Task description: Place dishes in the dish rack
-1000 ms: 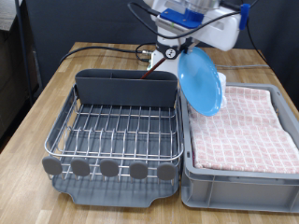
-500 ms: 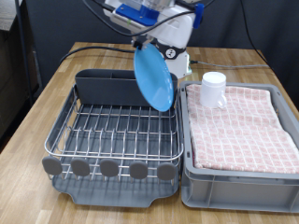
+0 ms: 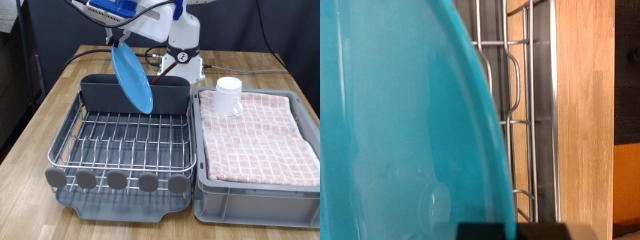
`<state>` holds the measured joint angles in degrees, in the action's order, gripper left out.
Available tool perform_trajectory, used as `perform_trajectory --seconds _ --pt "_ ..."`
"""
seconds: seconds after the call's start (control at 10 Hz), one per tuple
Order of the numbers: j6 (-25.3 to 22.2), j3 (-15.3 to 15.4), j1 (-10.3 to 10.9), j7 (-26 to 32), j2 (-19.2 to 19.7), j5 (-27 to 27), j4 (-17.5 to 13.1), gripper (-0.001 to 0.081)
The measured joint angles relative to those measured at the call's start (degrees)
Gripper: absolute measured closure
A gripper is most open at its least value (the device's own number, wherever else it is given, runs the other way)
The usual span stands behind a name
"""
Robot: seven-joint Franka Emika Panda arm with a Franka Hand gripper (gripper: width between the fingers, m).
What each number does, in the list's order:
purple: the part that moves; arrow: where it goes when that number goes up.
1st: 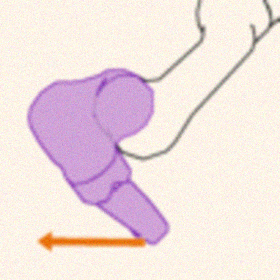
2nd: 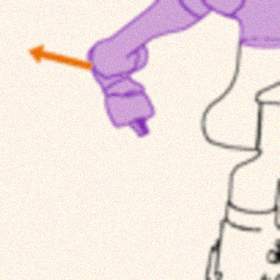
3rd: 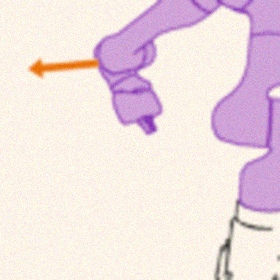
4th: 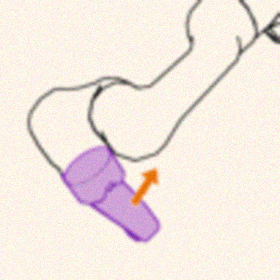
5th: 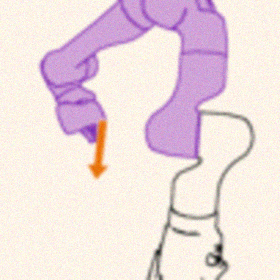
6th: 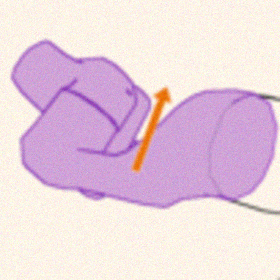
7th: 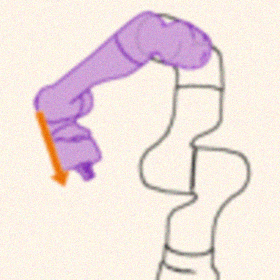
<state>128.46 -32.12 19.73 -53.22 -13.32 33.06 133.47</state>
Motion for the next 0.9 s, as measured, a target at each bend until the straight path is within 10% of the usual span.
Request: perform_trajectory --seconds 0.9 --pt "1.84 -1.46 0.00 5.18 4.36 6.48 -3.25 0.0789"
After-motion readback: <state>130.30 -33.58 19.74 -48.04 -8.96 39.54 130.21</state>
